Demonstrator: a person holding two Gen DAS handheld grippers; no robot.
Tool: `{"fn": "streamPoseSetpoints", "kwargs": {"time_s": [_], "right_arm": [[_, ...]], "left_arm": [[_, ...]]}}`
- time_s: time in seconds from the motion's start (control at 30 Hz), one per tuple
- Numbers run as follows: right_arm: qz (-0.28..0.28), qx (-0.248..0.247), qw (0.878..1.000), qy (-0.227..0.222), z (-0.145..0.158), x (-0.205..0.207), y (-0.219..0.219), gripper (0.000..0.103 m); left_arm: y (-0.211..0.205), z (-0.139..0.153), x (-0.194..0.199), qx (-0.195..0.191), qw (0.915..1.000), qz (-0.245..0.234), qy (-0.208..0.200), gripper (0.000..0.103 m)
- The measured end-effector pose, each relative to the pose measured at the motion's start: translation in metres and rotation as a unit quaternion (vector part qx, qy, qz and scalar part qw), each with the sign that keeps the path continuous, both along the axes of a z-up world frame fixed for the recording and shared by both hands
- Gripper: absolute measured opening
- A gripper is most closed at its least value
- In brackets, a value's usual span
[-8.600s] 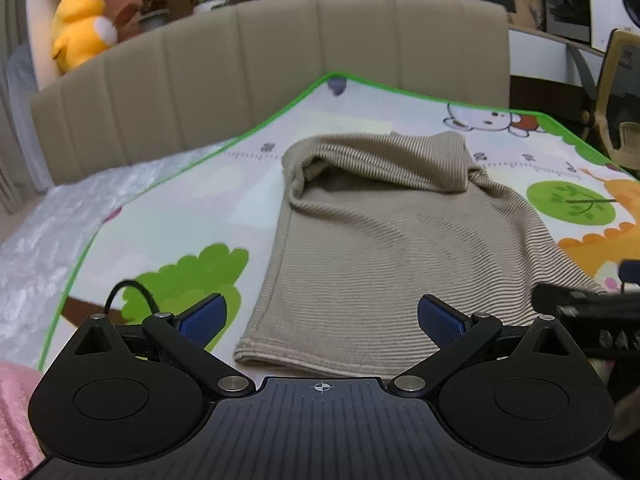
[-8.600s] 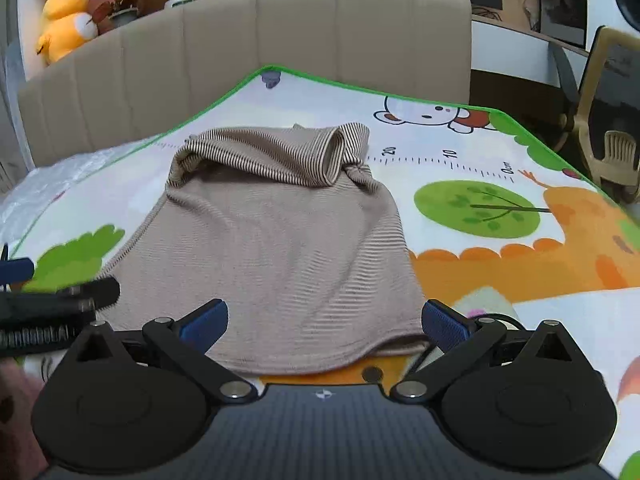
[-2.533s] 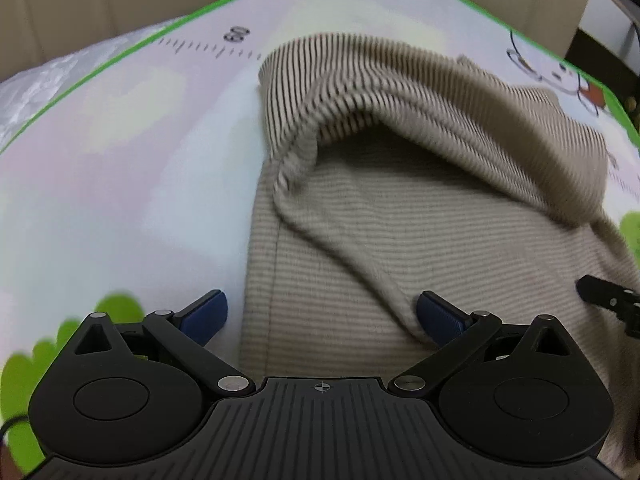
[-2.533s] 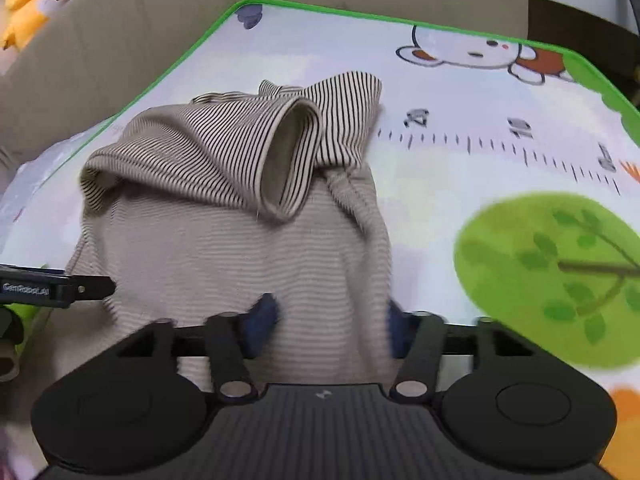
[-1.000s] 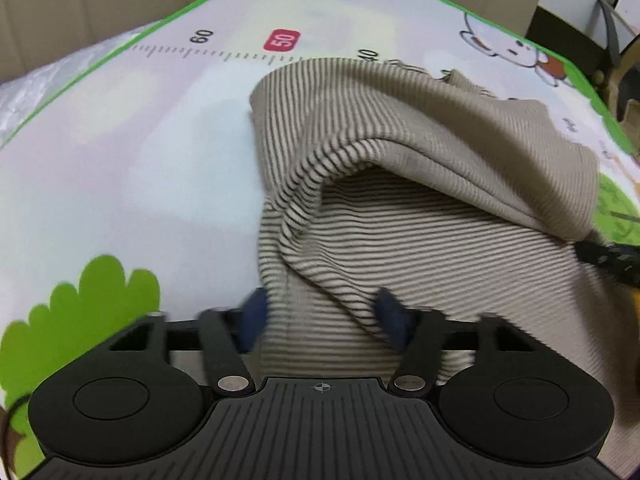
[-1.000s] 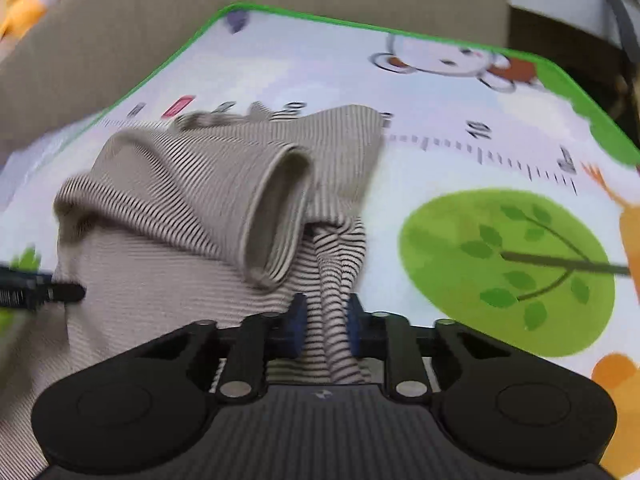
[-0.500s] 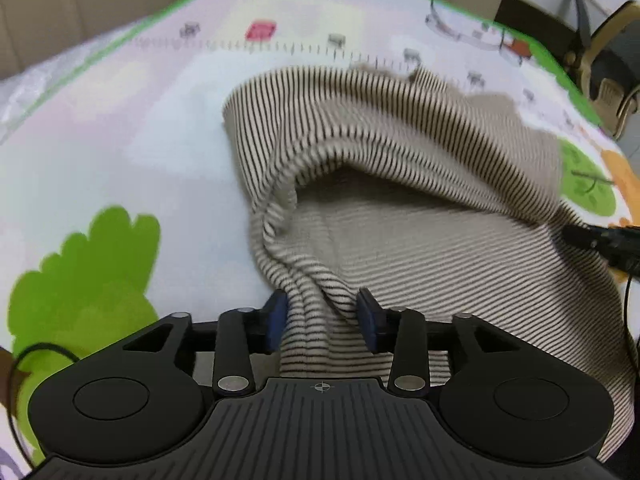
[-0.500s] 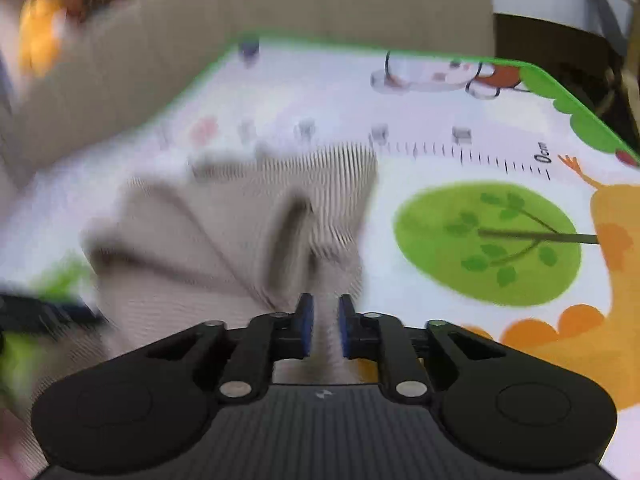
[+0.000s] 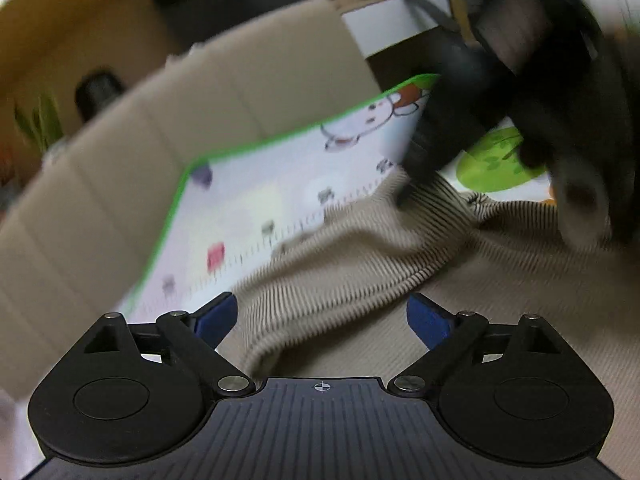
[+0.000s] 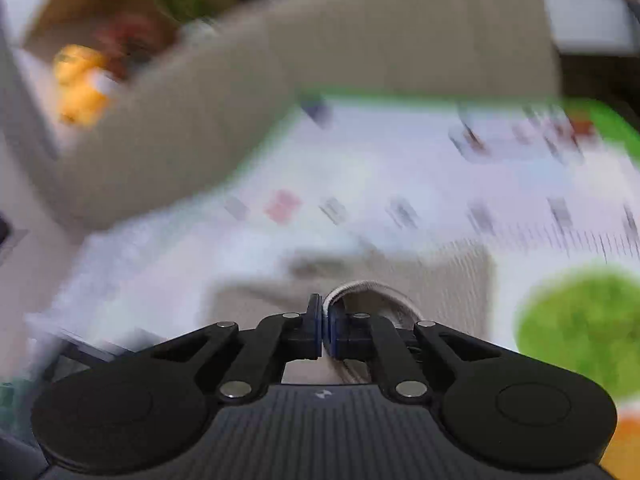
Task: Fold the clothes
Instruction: 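Lift the shirt with both tools and shake it open in the air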
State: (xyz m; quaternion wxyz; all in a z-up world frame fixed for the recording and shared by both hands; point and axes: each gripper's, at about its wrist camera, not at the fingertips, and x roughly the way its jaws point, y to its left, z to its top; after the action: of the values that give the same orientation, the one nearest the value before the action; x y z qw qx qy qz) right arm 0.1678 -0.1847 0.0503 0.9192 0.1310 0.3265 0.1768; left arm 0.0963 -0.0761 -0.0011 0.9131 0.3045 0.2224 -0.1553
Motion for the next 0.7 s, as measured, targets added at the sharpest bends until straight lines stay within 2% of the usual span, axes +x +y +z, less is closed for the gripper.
{"fn": "streamPoseSetpoints", "kwargs": {"time_s": [0.1, 0.17, 0.2, 0.23, 0.3, 0.33, 0.37, 0.4, 0.47, 0.5, 0.57, 0.67, 0.7], "right_arm": [[0.034, 0.01, 0.999, -0.042, 0.052, 0.002, 0.015, 0.003], [0.047, 0.0, 0.997, -0.06, 0.073, 0.007, 0.026, 0.003], [0.051, -0.007, 0.996, -0.068, 0.079, 0.01, 0.031, 0.004], [0.05, -0.015, 0.996, -0.075, 0.081, 0.013, 0.036, 0.004], [0.038, -0.043, 0.994, -0.091, 0.076, 0.019, 0.044, 0.009], [0.032, -0.063, 0.992, -0.101, 0.07, 0.021, 0.049, 0.012], [0.032, -0.084, 0.99, -0.104, 0.06, 0.023, 0.055, 0.022], [0.035, -0.105, 0.989, -0.102, 0.047, 0.027, 0.062, 0.031], [0.053, -0.147, 0.984, -0.086, 0.018, 0.033, 0.078, 0.032], [0.068, -0.167, 0.981, -0.076, 0.001, 0.033, 0.088, 0.032], [0.103, -0.2, 0.973, -0.059, -0.032, 0.032, 0.111, 0.034], [0.154, -0.23, 0.959, -0.054, -0.067, 0.022, 0.142, 0.047], [0.171, -0.245, 0.953, -0.06, -0.076, 0.018, 0.152, 0.05]], "left_arm": [[-0.019, -0.01, 0.007, 0.028, 0.9979, -0.01, -0.058, 0.096], [-0.022, -0.012, 0.017, 0.037, 0.9948, -0.008, -0.095, 0.093], [-0.018, -0.01, 0.024, 0.033, 0.9938, -0.005, -0.106, 0.078], [-0.011, -0.007, 0.032, 0.025, 0.9935, 0.004, -0.111, 0.055], [0.025, 0.009, 0.058, -0.037, 0.9933, 0.067, -0.086, 0.041], [0.048, 0.015, 0.07, -0.074, 0.9892, 0.105, -0.071, 0.036], [0.074, 0.018, 0.077, -0.108, 0.9817, 0.146, -0.058, 0.034], [0.099, 0.02, 0.085, -0.141, 0.9711, 0.187, -0.044, 0.029], [0.151, 0.025, 0.1, -0.206, 0.9411, 0.268, -0.017, 0.028], [0.177, 0.027, 0.108, -0.238, 0.9217, 0.307, -0.003, 0.028], [0.225, 0.03, 0.121, -0.297, 0.877, 0.377, 0.023, 0.029], [0.26, 0.026, 0.117, -0.366, 0.8178, 0.442, 0.042, 0.052], [0.269, 0.026, 0.113, -0.396, 0.7953, 0.456, 0.052, 0.07]]}}
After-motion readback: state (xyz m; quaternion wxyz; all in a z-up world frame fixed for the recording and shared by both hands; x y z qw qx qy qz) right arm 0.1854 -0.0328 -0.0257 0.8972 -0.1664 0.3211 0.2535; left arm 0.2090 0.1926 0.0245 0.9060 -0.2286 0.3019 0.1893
